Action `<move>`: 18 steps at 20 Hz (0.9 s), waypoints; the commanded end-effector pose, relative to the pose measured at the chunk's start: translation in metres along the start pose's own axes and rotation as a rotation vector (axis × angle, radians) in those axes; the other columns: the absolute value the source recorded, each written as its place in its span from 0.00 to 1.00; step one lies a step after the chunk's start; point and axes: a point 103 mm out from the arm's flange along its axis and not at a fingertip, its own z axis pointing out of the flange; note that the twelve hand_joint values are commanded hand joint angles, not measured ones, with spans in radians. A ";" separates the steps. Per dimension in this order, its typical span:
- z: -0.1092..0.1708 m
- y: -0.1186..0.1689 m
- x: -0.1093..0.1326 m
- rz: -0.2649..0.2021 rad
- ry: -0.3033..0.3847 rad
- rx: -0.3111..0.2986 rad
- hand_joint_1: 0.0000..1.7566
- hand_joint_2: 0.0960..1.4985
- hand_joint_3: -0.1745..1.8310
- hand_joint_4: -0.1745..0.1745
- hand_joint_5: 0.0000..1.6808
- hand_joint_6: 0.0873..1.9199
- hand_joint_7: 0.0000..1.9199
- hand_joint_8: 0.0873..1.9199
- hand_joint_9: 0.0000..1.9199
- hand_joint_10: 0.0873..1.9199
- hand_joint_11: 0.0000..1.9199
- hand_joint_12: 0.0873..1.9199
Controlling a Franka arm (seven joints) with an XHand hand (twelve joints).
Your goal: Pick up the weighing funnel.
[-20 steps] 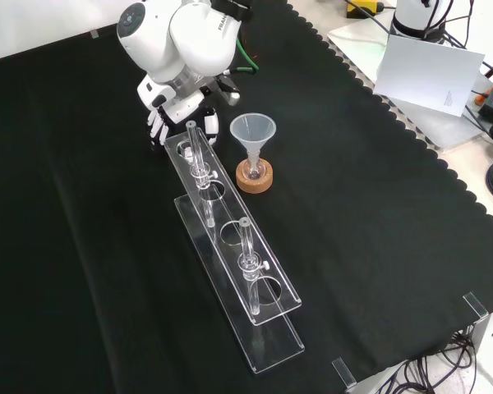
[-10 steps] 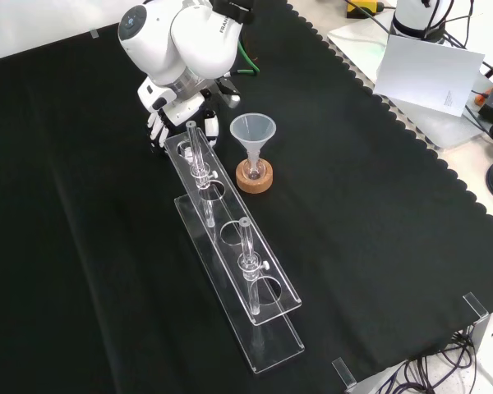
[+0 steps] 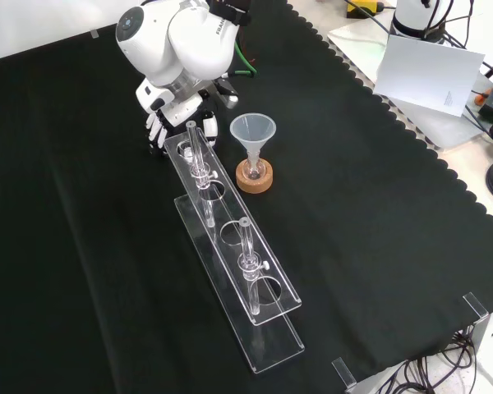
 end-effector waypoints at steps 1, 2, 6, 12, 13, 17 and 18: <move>0.002 0.001 -0.001 0.001 0.002 0.000 0.53 0.33 0.43 0.42 0.40 0.47 0.22 0.35 0.35 0.26 0.25 0.66; 0.002 0.001 -0.002 0.002 0.004 0.001 0.53 0.33 0.43 0.42 0.40 0.47 0.22 0.35 0.35 0.26 0.25 0.66; 0.001 0.001 -0.002 0.006 -0.009 -0.015 0.53 0.34 0.43 0.46 0.47 0.47 0.23 0.35 0.35 0.26 0.25 0.66; -0.005 -0.002 0.001 0.014 0.001 -0.058 0.63 0.39 0.46 0.99 0.70 0.43 0.27 0.34 0.40 0.25 0.28 0.65; -0.008 -0.003 0.000 0.015 0.003 -0.064 0.63 0.39 0.46 1.00 0.72 0.40 0.28 0.33 0.41 0.24 0.29 0.64; -0.023 -0.008 -0.004 0.019 0.003 -0.069 0.65 0.36 0.44 1.00 0.79 0.27 0.29 0.32 0.44 0.22 0.32 0.63; -0.028 -0.010 -0.006 0.022 0.002 -0.069 0.65 0.36 0.44 1.00 0.80 0.25 0.29 0.32 0.44 0.22 0.33 0.62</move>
